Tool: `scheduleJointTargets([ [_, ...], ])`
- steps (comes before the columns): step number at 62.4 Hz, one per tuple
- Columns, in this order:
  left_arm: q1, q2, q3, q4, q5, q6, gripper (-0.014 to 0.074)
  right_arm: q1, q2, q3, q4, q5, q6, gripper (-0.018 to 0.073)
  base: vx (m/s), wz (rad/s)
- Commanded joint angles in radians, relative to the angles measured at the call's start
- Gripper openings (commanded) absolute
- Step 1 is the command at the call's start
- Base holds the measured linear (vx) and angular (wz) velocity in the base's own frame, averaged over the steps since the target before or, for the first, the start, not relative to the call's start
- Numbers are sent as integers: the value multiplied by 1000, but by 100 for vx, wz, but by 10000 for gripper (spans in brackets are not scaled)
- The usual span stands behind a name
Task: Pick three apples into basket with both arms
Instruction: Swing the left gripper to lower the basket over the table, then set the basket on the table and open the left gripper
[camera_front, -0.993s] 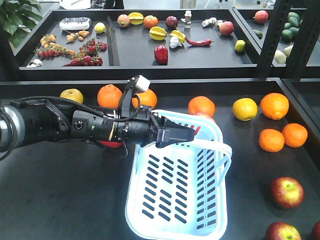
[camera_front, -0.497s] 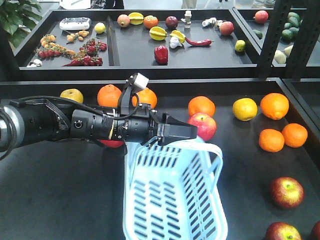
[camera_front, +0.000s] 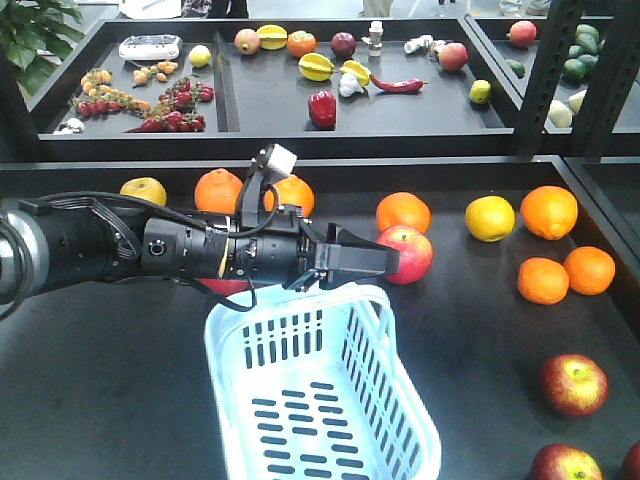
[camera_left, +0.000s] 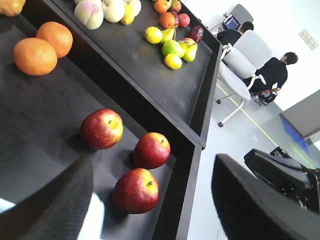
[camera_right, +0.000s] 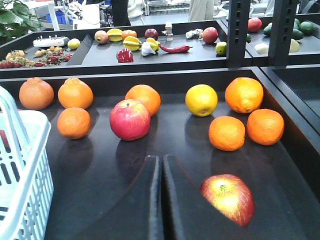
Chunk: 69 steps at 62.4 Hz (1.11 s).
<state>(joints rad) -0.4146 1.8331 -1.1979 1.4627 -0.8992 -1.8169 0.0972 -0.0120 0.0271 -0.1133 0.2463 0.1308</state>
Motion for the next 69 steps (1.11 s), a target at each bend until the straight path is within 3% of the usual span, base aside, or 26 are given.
scheduleJointTargets([
  [1,6,-70,-34,-75,-24,-6,489,1,-12,14,-10,-73,-8,-5,0,0],
  [13,48,-161,-34,-88,-42,-11,476,1,-12,14,-10,-73,-8,-5,0,0],
  [23,68,-278,-34,-61,-106,-53,352,1,-12,14,-10,-73,-8,-5,0,0],
  [31,76,-385,-34,64,-216,-63,166,1,-12,14,-10,-73,-8,-5,0,0],
  [38,76,-488,-34,284,-289,-135,-8,1,-12,14,-10,-73,-8,-5,0,0],
  [40,76,-512,-32,318,-303,-158,-8,1,-12,14,-10,-73,-8,-5,0,0],
  [49,95,-619,31,316,-395,-180,-8,1,-12,14,-10,-73,-8,-5,0,0],
  [62,95,-710,206,316,-322,-174,-8,1,-12,14,-10,-73,-8,-5,0,0],
  [69,95,-742,351,316,-318,-122,-8,1,-12,14,-10,-73,-8,-5,0,0],
])
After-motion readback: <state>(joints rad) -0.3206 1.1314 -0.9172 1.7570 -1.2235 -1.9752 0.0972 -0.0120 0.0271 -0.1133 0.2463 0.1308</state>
